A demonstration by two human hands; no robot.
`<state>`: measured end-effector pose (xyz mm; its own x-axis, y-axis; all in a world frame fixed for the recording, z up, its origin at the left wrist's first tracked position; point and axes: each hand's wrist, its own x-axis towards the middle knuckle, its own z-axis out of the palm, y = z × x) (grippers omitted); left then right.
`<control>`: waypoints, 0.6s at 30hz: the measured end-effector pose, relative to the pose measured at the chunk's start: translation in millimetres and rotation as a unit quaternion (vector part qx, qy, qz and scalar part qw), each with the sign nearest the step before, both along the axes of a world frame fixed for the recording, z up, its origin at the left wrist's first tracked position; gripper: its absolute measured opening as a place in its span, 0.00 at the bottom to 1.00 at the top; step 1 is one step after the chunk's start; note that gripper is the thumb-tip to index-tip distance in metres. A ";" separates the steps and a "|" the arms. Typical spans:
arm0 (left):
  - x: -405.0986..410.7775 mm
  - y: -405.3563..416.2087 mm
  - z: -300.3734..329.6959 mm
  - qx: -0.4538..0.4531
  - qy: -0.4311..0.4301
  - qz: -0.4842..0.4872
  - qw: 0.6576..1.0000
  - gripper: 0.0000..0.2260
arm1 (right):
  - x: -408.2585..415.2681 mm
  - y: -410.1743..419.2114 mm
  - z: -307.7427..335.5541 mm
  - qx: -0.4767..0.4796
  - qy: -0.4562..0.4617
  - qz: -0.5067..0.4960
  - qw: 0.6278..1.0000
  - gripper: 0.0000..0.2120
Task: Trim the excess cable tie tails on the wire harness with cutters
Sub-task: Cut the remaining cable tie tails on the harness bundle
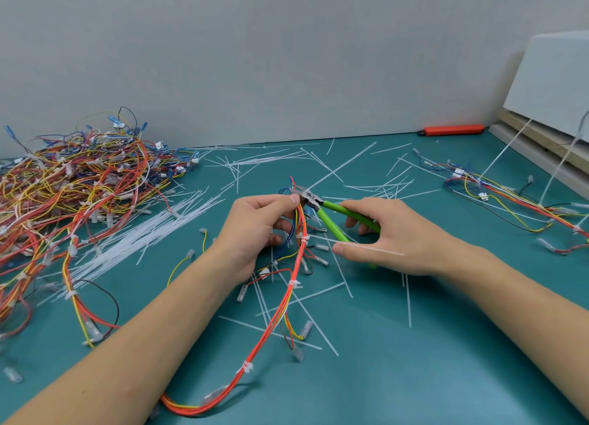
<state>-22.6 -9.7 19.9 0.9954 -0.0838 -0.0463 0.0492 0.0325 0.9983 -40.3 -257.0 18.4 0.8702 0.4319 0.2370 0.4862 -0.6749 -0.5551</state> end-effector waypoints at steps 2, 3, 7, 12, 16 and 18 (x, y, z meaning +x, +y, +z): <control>-0.2 0.0 0.1 -0.001 -0.001 -0.001 1.000 0.06 | 0.4 -0.4 0.8 -0.008 -0.001 -0.004 1.000 0.30; -0.4 0.1 0.3 -0.002 -0.002 -0.001 1.000 0.06 | 0.4 0.0 1.1 -0.010 -0.004 -0.004 1.000 0.28; -1.4 0.7 0.7 -0.003 -0.003 -0.002 1.000 0.07 | 0.9 0.7 3.3 0.012 0.017 0.037 0.999 0.15; -1.5 -0.2 0.9 0.001 -0.005 0.000 1.000 0.07 | 0.9 -2.1 6.2 0.033 0.025 0.037 0.998 0.17; -1.0 -0.8 0.8 0.005 -0.004 0.000 1.000 0.06 | -2.2 4.8 4.0 -0.006 -0.005 0.016 1.000 0.25; -1.1 -0.1 0.9 0.006 -0.005 0.000 1.000 0.06 | -2.5 4.9 3.6 -0.022 -0.012 0.010 1.000 0.25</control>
